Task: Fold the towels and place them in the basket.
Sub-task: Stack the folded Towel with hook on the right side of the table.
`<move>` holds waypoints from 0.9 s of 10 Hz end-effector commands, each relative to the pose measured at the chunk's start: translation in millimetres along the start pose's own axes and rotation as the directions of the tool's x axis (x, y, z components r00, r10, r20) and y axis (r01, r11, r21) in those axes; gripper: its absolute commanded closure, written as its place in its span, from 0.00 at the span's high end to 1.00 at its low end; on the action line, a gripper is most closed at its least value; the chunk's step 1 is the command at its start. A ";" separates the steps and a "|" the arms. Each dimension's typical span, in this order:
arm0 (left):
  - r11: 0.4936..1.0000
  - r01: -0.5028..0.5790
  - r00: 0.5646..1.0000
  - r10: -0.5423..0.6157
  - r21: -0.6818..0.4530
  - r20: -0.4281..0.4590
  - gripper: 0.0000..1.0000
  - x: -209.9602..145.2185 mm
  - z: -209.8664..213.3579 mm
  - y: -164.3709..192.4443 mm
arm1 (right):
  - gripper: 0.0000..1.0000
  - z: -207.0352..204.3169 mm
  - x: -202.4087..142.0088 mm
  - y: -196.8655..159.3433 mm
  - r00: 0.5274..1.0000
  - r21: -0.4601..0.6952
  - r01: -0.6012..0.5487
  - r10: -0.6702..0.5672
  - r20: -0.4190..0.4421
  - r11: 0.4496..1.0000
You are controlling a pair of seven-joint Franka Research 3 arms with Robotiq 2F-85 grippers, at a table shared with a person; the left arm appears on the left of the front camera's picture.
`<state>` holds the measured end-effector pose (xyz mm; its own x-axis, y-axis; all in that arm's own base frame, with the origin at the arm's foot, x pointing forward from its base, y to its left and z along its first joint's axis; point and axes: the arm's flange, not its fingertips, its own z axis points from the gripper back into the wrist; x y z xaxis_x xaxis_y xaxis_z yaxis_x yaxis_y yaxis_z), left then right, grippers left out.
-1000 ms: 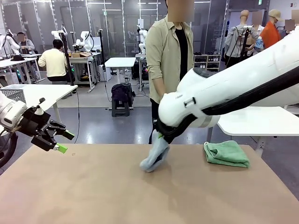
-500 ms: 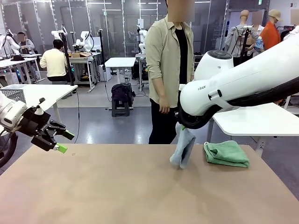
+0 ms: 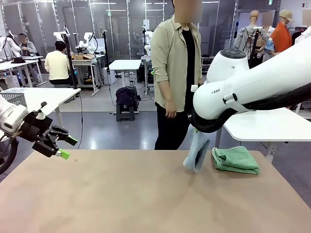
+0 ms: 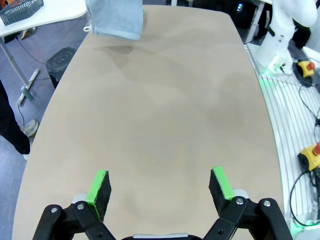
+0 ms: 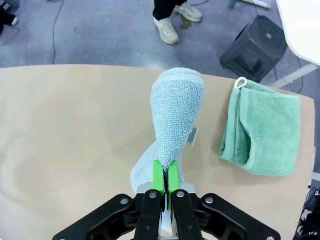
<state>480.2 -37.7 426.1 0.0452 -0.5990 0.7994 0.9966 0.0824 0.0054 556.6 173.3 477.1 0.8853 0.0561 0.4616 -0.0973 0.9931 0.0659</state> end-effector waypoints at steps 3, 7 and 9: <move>1.000 0.004 1.000 -0.004 -0.002 -0.004 1.00 0.7 0.7 -0.1 | 0.04 -0.1 -0.5 2.3 1.000 0.010 0.008 -0.008 -0.003 1.000; 1.000 0.004 1.000 -0.004 -0.002 -0.004 1.00 0.7 0.7 -0.1 | 0.04 -2.6 17.0 -13.6 1.000 0.017 0.002 -0.001 -0.018 1.000; 1.000 0.004 1.000 -0.004 -0.002 -0.004 1.00 0.7 0.7 -0.1 | 0.04 -0.9 29.3 -34.1 0.999 0.029 0.034 -0.033 -0.040 0.999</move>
<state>480.2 -37.7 426.1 0.0452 -0.5990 0.7994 0.9966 0.0824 0.0054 573.7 153.0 480.4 0.8946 0.0213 0.4464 -0.0677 0.9938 0.0883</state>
